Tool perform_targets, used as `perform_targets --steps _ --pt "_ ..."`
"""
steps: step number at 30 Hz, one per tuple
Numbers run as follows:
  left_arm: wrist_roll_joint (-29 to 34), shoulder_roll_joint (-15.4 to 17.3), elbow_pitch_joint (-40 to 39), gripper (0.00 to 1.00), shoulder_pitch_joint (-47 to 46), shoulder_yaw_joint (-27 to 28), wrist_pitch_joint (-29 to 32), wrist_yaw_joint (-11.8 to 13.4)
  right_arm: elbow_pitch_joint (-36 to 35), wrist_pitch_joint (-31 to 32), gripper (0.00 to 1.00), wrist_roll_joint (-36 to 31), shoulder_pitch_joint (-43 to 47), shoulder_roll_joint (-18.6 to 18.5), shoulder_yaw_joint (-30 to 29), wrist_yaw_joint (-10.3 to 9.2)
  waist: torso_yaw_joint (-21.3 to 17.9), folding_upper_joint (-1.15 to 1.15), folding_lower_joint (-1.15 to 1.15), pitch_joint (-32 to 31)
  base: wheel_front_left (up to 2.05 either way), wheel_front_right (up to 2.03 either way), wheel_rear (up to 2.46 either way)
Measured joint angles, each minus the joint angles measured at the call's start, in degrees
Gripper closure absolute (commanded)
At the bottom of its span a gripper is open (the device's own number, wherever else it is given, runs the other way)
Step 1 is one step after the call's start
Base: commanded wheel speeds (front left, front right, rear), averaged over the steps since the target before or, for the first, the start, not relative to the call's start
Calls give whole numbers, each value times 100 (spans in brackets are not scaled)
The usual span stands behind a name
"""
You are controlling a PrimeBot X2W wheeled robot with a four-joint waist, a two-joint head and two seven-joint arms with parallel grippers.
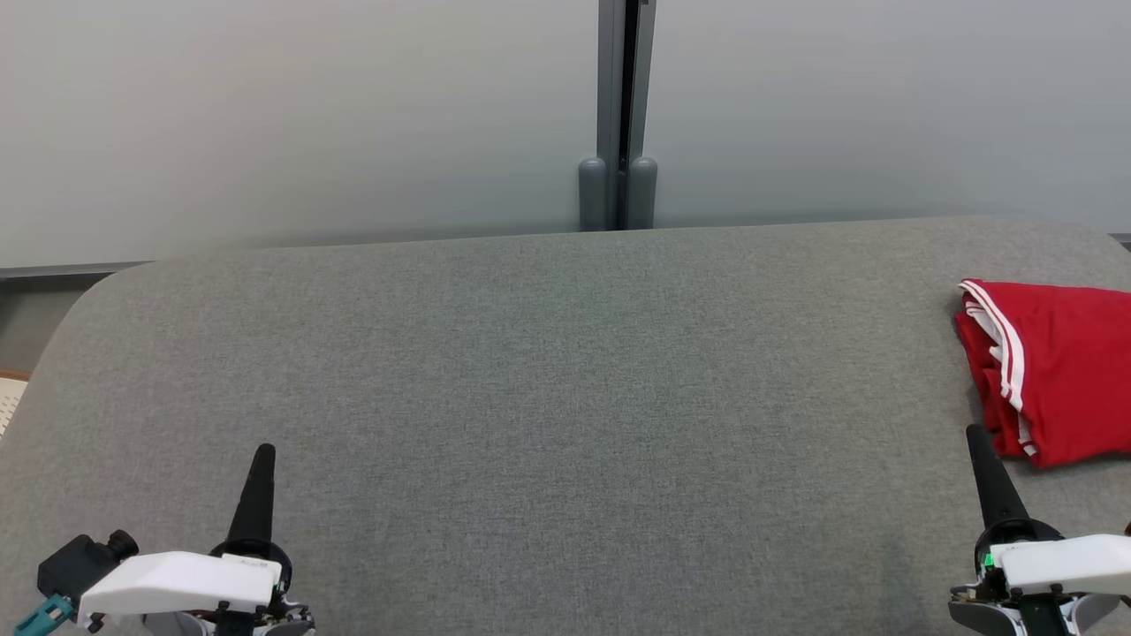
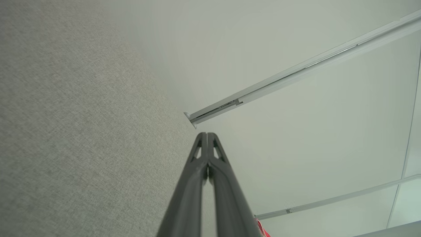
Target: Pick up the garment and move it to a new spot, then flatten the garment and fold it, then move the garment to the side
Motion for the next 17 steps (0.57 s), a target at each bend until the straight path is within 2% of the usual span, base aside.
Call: perform_targets --steps 17 --pt "-784 -89 110 100 -187 212 182 -166 166 34 100 839 -176 18 -74 0 -53 0 0 40 0 0 0"
